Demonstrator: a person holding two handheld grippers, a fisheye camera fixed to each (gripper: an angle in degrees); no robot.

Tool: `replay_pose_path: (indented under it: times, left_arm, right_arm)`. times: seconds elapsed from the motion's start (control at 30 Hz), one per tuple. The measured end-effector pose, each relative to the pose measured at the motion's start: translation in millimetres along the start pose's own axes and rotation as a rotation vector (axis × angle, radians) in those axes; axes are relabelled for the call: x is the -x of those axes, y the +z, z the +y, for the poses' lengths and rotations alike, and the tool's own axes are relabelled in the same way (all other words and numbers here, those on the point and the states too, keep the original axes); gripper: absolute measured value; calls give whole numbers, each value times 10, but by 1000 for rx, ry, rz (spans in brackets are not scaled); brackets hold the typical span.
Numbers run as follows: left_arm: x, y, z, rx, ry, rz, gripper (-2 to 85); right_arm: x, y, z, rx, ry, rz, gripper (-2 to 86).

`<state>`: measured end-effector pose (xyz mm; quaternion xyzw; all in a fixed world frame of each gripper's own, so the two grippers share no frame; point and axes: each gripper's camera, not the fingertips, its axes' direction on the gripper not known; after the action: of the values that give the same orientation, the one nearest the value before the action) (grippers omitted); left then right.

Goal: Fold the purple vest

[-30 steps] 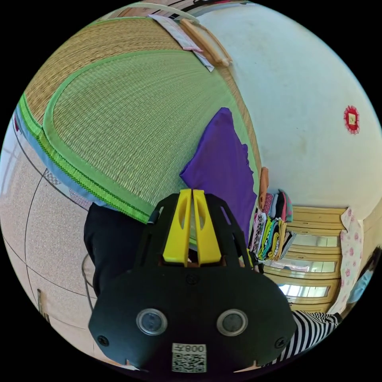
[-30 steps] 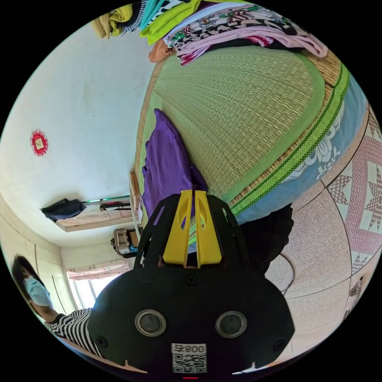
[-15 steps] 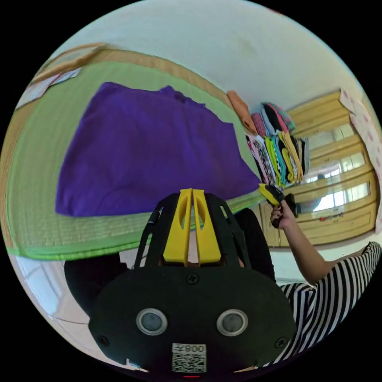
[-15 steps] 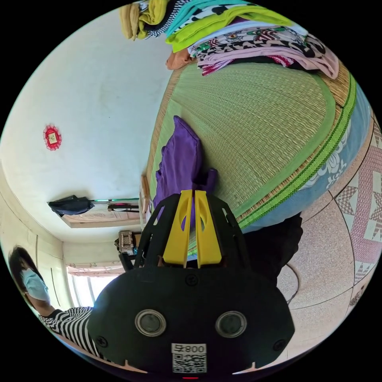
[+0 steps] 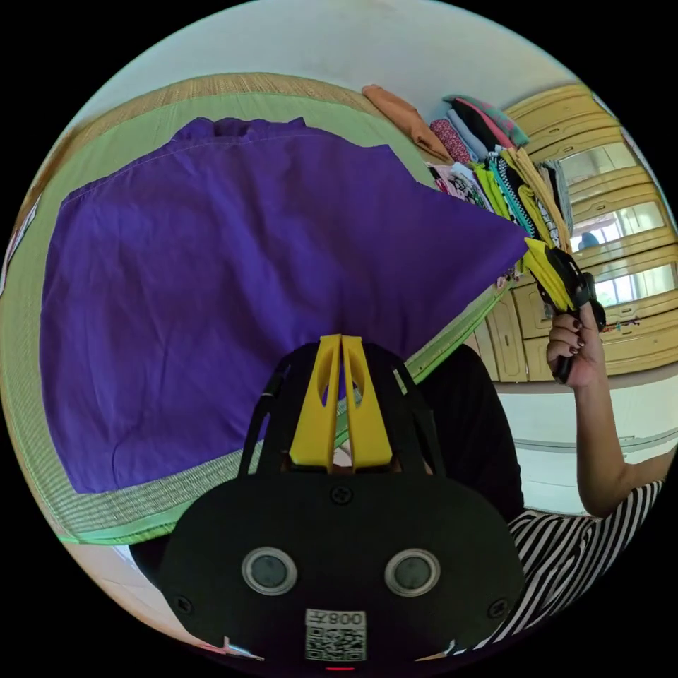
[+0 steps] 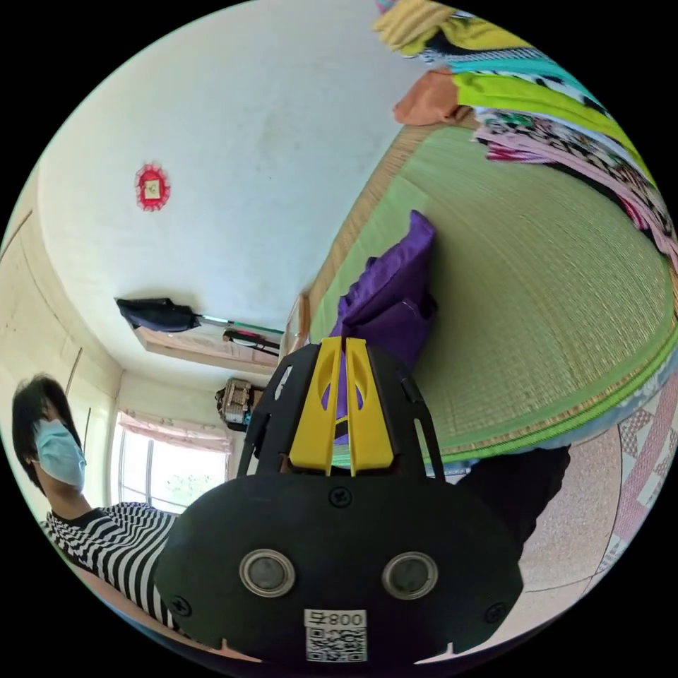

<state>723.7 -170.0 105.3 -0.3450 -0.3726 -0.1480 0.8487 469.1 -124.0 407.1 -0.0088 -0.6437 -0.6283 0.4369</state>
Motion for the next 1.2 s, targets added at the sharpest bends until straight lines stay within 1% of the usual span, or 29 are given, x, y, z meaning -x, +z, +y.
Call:
replay_pose_path:
  times: [0.13,0.2,0.27,0.4,0.47,0.6,0.77,0.9,1.03,1.13,1.2]
  left_arm:
    - [266,-235,230,-138,-21,132,3]
    - [415,-363,356,-195,-40,158,4]
    - [592,-495,496,-255,-62,186,7]
    - [1105,-767,850,-393,-141,268,24]
    - [1349,-847,997,-448,-175,319,38]
    - [1945,-879,1303,-563,-278,455,68]
    - [2581,-616,1429,-541,-379,600,95]
    - [2980,-323,1406,-439,-431,657,109]
    - [3143,-63,1278,-254,-387,619,96]
    - [3239,20,1285,-208,-399,551,68]
    - [3295,34,1306,-229,-391,563,56]
  right_arm:
    - [709,426,-140,63,-124,-36,6]
    - [1036,672,-200,97,-176,-49,6]
    - [1491,1081,-265,163,-255,-63,6]
    - [2128,1811,-261,281,-356,-66,7]
    - [2489,2340,-162,373,-414,-52,7]
    - [2840,3074,97,514,-470,5,8]
    - [3016,3962,513,711,-479,127,8]
    - [3184,4351,731,824,-512,151,9]
    - [3349,4672,884,908,-545,204,10]
    - [3415,4782,821,924,-505,182,11]
    - [3492,4822,753,921,-479,155,11]
